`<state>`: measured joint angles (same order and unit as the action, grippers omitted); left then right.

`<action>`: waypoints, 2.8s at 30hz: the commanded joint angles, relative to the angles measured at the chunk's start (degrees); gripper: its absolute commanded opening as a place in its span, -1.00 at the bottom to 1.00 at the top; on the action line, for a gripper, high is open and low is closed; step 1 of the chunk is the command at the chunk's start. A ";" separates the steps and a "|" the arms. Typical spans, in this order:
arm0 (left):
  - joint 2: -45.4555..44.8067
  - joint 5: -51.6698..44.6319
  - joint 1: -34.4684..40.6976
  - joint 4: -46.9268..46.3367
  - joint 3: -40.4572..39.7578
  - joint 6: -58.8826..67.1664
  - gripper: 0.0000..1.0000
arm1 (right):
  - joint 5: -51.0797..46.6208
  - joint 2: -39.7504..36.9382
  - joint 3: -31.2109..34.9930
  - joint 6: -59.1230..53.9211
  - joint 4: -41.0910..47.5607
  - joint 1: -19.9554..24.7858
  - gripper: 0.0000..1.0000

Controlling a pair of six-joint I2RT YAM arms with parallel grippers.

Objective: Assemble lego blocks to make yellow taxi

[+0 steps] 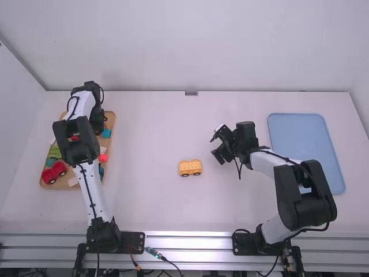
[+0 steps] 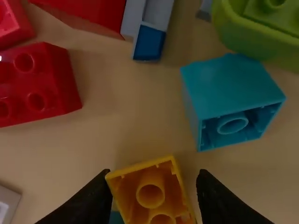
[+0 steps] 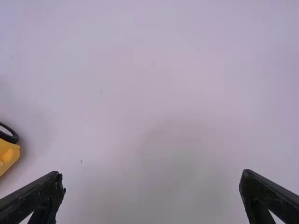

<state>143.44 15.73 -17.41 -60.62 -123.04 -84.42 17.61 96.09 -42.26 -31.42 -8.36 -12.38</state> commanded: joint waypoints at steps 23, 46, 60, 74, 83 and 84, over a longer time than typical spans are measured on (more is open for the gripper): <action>-0.59 -1.57 -0.26 0.00 0.57 -1.91 -0.42 | 0.15 -1.51 -0.17 0.15 0.24 -0.09 0.99; -0.59 -9.55 -0.20 9.90 7.26 -1.75 0.34 | 0.33 -1.51 -0.17 0.11 0.48 -0.09 0.98; -0.61 -10.62 -1.01 8.92 6.69 -0.86 -0.36 | 0.33 -1.51 -0.17 -0.07 0.66 -0.07 0.99; -0.61 -10.42 -1.03 6.88 3.54 13.46 -0.96 | 0.35 -1.51 -0.17 -0.04 0.66 -0.09 0.99; -0.61 -10.46 -0.98 5.97 -1.29 30.24 -0.96 | 0.33 -1.51 -0.17 -0.04 0.66 -0.11 0.99; -0.61 -10.64 -0.98 5.99 -1.77 32.69 -0.96 | 0.35 -1.51 -0.17 -0.07 0.66 -0.09 0.99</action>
<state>141.58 5.52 -18.33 -54.19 -123.52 -58.72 17.65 96.09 -42.24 -31.51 -7.84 -12.36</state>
